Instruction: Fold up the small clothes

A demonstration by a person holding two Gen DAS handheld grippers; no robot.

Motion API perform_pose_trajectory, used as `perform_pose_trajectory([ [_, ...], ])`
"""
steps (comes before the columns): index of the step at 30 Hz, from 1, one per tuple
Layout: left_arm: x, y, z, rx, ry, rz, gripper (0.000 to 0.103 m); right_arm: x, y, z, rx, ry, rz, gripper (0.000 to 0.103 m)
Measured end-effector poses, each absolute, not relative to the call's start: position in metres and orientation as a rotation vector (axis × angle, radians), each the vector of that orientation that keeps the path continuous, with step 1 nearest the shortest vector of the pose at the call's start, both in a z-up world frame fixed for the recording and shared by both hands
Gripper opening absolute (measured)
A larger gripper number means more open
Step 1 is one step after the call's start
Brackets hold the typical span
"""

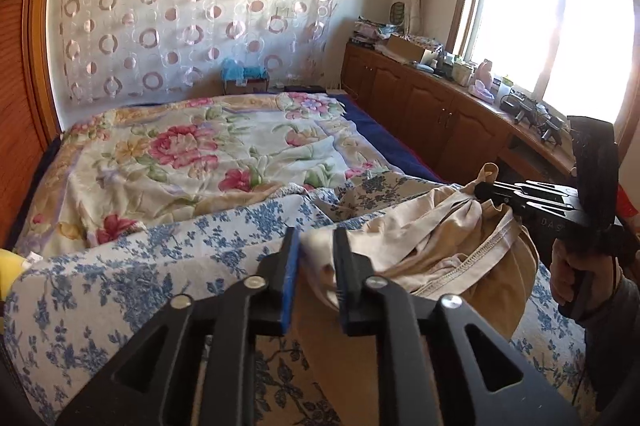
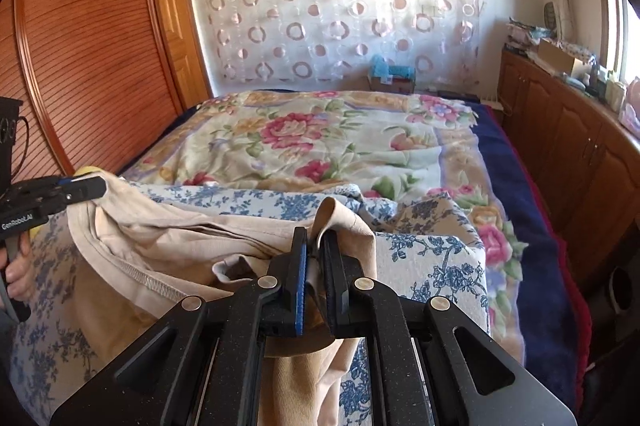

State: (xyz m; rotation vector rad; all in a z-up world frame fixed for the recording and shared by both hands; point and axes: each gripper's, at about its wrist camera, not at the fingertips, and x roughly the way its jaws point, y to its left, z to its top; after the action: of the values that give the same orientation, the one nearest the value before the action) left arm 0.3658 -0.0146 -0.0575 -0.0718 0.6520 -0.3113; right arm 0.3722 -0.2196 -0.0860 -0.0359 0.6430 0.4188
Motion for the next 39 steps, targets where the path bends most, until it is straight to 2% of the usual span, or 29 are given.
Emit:
perform_pose_trajectory([
  [5,0.358,-0.008,-0.044,-0.102,0.63,-0.34,0.034,0.368,-0.223,-0.079,-0.046,0.608,0.403,0.006],
  [8,0.354,-0.004,-0.041,-0.103,0.623,-0.356,0.036,0.365,-0.229,-0.07,-0.036,0.589,0.382,0.023],
  [10,0.353,-0.007,-0.044,-0.075,0.64,-0.361,0.037,0.36,-0.233,-0.064,-0.025,0.576,0.385,0.044],
  [12,0.353,-0.009,-0.049,-0.059,0.656,-0.365,0.038,0.352,-0.234,-0.057,-0.036,0.569,0.391,0.052],
  [20,0.349,-0.023,-0.062,0.012,0.712,-0.405,0.039,0.316,-0.219,-0.061,-0.177,0.619,0.434,0.055],
  [26,0.347,-0.029,-0.068,0.031,0.735,-0.423,0.039,0.33,-0.21,-0.083,-0.218,0.707,0.446,0.055],
  [28,0.347,-0.029,-0.069,0.03,0.738,-0.423,0.039,0.341,-0.21,-0.087,-0.202,0.727,0.458,0.053],
  [29,0.348,-0.028,-0.07,0.028,0.741,-0.422,0.039,0.347,-0.21,-0.087,-0.203,0.728,0.456,0.047],
  [31,0.35,-0.025,-0.073,0.023,0.747,-0.419,0.039,0.356,-0.208,-0.089,-0.207,0.736,0.466,0.016],
  [32,0.353,-0.025,-0.077,0.025,0.757,-0.409,0.039,0.361,-0.207,-0.09,-0.214,0.737,0.474,0.011],
  [36,0.355,-0.023,-0.083,0.025,0.764,-0.39,0.039,0.375,-0.209,-0.088,-0.153,0.709,0.482,0.003],
  [39,0.354,-0.02,-0.082,0.012,0.756,-0.386,0.039,0.389,-0.215,-0.082,-0.109,0.672,0.426,0.002],
])
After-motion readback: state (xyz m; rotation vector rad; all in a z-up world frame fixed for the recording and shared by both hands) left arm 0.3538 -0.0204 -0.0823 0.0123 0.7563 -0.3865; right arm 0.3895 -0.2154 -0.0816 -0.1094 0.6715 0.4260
